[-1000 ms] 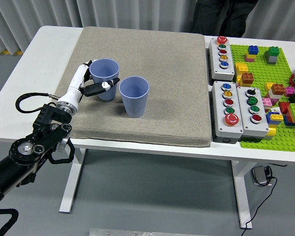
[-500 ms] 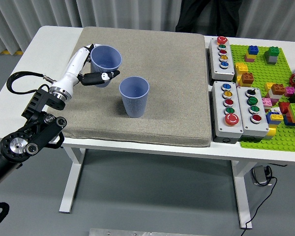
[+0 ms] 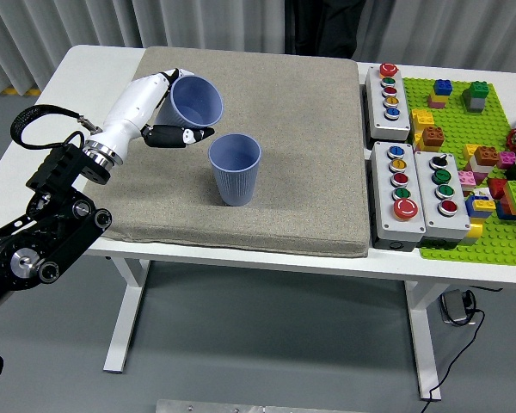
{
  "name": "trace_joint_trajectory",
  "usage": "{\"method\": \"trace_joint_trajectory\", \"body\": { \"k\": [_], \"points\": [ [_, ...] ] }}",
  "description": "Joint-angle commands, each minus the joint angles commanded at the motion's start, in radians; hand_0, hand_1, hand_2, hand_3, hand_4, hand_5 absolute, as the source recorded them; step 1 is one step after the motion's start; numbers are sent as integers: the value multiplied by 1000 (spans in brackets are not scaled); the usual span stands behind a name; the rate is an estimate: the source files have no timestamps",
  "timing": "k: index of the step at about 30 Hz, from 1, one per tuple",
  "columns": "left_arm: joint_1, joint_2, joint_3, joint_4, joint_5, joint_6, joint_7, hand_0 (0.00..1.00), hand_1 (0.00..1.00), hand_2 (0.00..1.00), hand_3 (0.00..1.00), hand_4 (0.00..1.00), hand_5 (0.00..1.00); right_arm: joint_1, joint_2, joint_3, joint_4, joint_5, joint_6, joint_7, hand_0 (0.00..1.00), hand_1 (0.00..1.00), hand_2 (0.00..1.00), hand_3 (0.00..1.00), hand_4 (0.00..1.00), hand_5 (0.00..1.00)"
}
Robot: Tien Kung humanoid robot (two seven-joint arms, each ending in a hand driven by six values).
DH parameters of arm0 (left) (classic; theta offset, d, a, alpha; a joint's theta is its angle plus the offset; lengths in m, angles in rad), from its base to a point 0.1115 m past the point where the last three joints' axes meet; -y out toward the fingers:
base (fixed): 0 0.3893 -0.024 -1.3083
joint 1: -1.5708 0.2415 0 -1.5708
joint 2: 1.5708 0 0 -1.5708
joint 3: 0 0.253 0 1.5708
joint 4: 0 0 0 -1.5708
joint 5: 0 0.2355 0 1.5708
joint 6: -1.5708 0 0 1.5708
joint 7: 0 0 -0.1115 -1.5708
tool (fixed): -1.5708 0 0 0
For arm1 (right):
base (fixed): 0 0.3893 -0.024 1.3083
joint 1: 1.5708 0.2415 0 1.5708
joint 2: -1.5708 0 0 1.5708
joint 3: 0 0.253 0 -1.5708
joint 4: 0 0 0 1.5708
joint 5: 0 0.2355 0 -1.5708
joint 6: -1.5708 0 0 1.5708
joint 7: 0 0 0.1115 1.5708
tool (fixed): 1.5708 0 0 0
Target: Pick cup pour cup place
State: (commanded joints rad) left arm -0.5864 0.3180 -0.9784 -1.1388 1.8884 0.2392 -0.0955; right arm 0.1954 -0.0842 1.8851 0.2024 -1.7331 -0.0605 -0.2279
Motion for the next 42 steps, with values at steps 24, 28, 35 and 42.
{"method": "trace_joint_trajectory", "body": {
  "k": [24,28,35,42],
  "points": [
    [-33,43,47,-57,257,-13,37,493,492,544,564,859,228,3,-2,-6,-1,12,-3,0,701,692,637,600,66,417],
    [-43,44,51,-63,270,-14,39,492,491,543,562,858,228,6,-2,-6,0,15,-3,0,701,692,636,600,66,416],
    [-52,60,73,-86,316,-18,47,492,491,543,563,856,225,8,-2,-9,-1,18,-4,0,701,692,637,600,66,414],
    [-56,79,85,-107,346,-18,54,492,490,541,562,853,223,7,-2,-8,0,16,-3,0,701,692,637,600,66,414]
  ]
}}
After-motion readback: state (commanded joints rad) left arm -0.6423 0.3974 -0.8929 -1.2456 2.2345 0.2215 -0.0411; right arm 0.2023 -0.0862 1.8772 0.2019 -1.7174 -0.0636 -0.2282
